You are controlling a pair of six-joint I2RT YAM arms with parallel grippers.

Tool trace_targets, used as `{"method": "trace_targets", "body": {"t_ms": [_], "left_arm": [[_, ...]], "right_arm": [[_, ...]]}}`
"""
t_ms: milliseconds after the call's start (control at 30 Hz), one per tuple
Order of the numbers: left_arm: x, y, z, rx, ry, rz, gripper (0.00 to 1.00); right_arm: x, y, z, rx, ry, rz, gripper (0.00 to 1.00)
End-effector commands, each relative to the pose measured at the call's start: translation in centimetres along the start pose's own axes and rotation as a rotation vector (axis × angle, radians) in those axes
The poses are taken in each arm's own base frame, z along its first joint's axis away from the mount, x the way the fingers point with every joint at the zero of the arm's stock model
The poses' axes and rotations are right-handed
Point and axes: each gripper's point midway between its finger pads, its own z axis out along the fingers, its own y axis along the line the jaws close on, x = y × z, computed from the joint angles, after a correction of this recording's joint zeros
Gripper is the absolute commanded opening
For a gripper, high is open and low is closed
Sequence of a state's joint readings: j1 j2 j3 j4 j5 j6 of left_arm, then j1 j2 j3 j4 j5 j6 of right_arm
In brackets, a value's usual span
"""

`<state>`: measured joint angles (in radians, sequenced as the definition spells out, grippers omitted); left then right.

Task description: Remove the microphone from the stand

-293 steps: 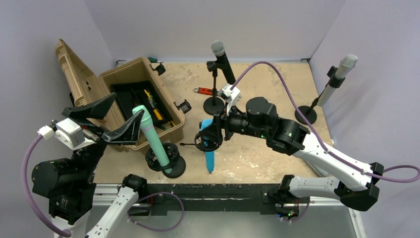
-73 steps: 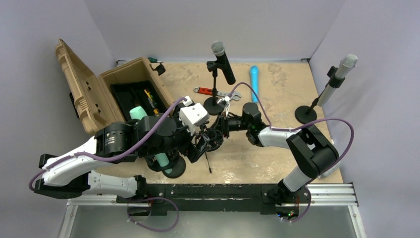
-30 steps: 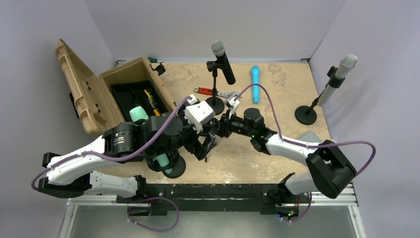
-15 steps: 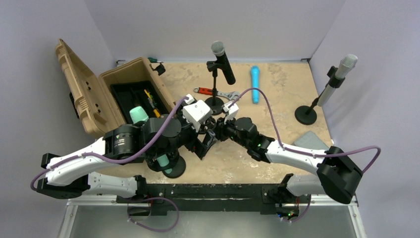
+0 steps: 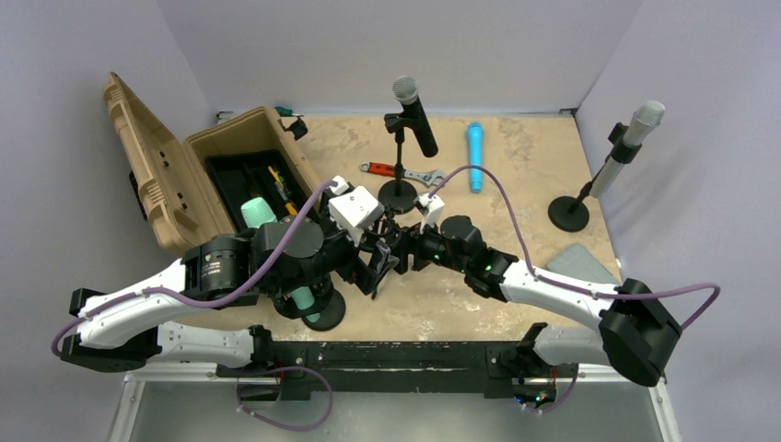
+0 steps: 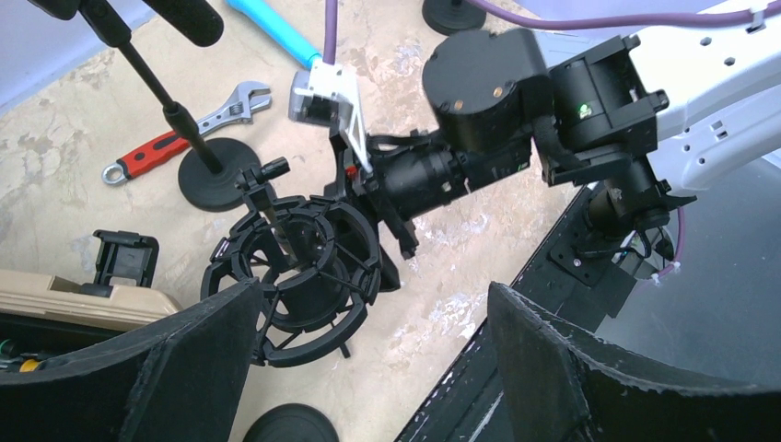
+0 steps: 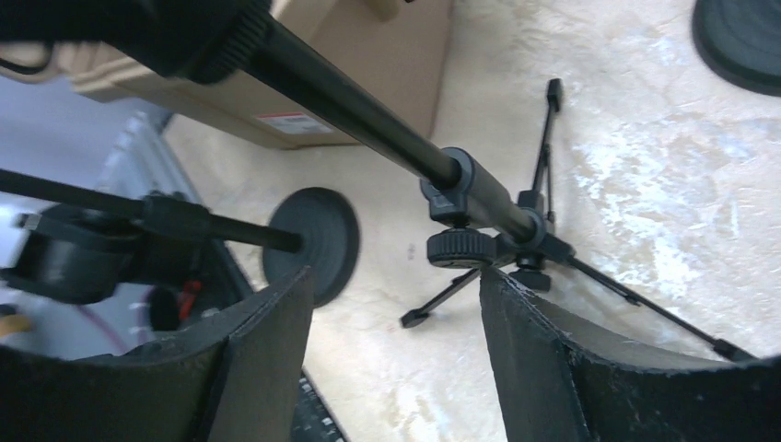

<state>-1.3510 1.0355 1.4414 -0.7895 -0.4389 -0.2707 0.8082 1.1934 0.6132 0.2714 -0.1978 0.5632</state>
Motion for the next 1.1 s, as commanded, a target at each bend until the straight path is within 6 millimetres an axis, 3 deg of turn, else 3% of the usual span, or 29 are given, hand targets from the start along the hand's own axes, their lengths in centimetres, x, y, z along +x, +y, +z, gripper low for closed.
{"method": "trace_targets", "body": {"t_ms": [0,100,267,1067], "left_arm": [[-1.2,-0.4,-0.3,0.02,-0.052,-0.034,0.9],[-1.3,-0.5,-0.2,0.023,-0.053,-0.033,0.9],[-1.2,-0.6,-0.1,0.023,-0.048,-0.03,0.9],[-1.1,-0.4,-0.1,0.017,-0.043,-0.025,0.91]], "right_arm": [[-2.2,1.2,-2.1,-0.159,-0.018,0.169,0.66],[-2.7,1.7,-2.5,-0.217,-0.025,0.211,0.65],[-2.8,1.5,-1.8,-0.222,-0.024,0.249,0.52],[-2.1,-1.0,0.5,-0.147,-0.027,0.228,0.47]]}}
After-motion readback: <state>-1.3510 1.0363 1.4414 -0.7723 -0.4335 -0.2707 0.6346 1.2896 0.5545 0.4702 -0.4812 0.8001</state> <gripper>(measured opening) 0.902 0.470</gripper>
